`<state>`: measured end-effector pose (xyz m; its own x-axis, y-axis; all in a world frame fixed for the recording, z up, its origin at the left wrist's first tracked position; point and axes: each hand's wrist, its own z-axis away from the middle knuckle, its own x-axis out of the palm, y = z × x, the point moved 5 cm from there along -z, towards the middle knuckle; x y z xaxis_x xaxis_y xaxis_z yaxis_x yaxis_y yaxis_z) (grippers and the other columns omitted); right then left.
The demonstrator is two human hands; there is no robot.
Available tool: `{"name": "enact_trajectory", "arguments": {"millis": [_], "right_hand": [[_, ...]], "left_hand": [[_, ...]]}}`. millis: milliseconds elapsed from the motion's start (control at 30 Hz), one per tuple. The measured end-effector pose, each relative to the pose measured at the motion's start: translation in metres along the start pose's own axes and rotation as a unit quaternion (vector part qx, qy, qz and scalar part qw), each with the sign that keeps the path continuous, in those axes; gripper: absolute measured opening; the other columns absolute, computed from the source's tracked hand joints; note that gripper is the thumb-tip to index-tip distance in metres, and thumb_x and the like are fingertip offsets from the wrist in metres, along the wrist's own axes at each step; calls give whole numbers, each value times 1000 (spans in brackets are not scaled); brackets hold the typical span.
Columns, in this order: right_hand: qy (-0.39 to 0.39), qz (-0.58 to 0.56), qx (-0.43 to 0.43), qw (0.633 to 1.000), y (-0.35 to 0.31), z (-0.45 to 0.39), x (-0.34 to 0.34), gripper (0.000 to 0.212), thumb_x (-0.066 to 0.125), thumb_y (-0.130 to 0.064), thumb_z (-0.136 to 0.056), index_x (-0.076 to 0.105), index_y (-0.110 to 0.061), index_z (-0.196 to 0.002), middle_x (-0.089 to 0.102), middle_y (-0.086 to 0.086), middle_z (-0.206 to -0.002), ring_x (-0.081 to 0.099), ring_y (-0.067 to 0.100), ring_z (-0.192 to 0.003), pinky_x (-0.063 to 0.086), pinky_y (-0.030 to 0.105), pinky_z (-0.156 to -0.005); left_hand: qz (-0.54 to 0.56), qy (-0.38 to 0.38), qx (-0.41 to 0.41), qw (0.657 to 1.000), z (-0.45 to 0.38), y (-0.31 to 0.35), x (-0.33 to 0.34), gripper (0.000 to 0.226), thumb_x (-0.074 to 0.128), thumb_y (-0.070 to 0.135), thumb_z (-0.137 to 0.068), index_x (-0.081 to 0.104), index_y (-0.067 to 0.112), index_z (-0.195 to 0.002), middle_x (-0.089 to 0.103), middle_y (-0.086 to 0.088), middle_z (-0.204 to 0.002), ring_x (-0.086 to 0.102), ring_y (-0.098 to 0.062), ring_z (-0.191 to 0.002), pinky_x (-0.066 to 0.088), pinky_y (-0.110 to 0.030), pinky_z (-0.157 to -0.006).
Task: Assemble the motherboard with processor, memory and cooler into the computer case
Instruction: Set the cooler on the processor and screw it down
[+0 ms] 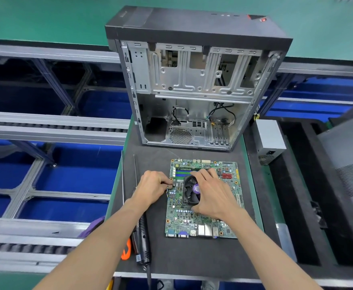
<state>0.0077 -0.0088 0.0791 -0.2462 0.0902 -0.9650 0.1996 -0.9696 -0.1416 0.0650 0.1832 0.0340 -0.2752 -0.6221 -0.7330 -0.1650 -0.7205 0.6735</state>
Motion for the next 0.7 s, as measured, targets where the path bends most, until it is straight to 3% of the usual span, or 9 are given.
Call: {"name": "enact_trajectory", "arguments": {"millis": [200,400,700], "right_hand": [[-7,17,-7,1000,-5,-2,3,98,76,-53,-62,36,-24,-146,49,-9,-130,38,23,-131,42,28,-58],[-3,32,-18,999,-8,-2,4,93,77,-49,-62,39,-25,-143,50,-10,-128,41,19,-120,35,27,-52],[-3,10,-2,1000,-8,0,13,95,80,-52,-61,37,-24,-141,45,-10,-129,36,19,-120,42,29,-60]], "left_hand": [[-3,3,-3,1000,-1,-1,0,15,80,7,-80,83,19,-89,78,5,-93,71,-15,-90,53,-30,-90],[-4,0,2,1000,-1,-1,0,16,79,5,-80,82,17,-90,78,3,-94,71,-16,-90,54,-32,-89],[-8,-1,4,1000,0,1,-1,15,79,5,-80,82,15,-91,78,2,-94,71,-17,-91,54,-31,-88]]}}
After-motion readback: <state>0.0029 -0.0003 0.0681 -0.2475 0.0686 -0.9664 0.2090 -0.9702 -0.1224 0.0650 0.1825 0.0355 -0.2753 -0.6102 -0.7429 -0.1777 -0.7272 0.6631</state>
